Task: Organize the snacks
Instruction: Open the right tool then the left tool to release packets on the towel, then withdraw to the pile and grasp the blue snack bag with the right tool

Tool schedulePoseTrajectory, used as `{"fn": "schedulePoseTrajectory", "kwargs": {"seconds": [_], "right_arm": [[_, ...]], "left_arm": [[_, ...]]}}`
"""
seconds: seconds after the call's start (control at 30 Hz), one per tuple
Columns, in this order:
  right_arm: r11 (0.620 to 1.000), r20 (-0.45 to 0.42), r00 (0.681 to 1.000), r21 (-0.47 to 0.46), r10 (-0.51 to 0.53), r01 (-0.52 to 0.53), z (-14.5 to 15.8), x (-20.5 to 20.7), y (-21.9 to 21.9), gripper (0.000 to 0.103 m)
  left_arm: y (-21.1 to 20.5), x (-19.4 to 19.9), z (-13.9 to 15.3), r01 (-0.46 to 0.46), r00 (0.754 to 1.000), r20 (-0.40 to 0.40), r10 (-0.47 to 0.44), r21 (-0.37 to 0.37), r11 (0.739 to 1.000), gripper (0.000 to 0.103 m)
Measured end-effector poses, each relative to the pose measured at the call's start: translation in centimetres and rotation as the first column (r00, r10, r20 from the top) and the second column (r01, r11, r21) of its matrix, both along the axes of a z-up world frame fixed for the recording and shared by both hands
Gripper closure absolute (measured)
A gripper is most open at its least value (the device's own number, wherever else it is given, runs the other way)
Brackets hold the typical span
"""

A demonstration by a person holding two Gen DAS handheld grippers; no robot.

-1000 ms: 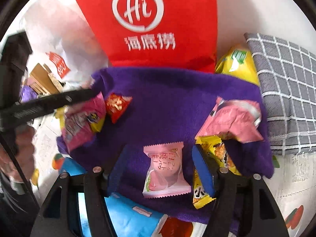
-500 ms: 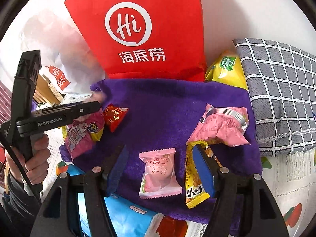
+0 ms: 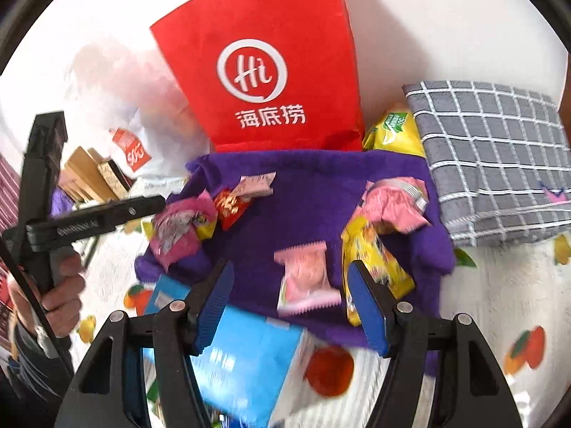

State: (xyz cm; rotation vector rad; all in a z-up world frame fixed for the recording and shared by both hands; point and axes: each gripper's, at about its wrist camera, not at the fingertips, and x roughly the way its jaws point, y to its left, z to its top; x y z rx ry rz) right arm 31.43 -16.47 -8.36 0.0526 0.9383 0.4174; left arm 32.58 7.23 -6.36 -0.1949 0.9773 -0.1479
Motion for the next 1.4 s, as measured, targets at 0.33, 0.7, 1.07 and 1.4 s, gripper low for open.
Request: {"fn": "schedulePoseTrajectory", "kwargs": {"seconds": [0.33,0.7,1.07,1.4], "right_arm": [[0.997,0.032,0.998,-0.061,-0.048,0.05,0.1,-8.5,-1.4,0.044],[0.997,-0.101,0.995,-0.077,-0.004,-0.004,-6.6,-13.4,-0.1,0.052],[0.975,-0.113,0.993,-0.219,0.017,-0.042,-9.1,-11.8,2.8,0.049],[0.99,-0.11,0.994,-0.139,-0.019,0.004,-8.1,-12.8,-0.1,0.059]], "left_arm": [[-1.1,-8.0,1.6,0.054,0.998,0.023,-0.053,-0.039,0.998,0.038],[0.6,-13.6,-0.6,0.042,0.999,0.003,-0.042,-0.056,0.998,0.038],[3.3,-16.4,-2.5,-0.009,1.0,-0.025,0.007,-0.063,0.998,0.038],[2.4,-17.6,-3.3,-0.003,0.999,-0.046,-0.001,-0.068,0.998,0.038]]}}
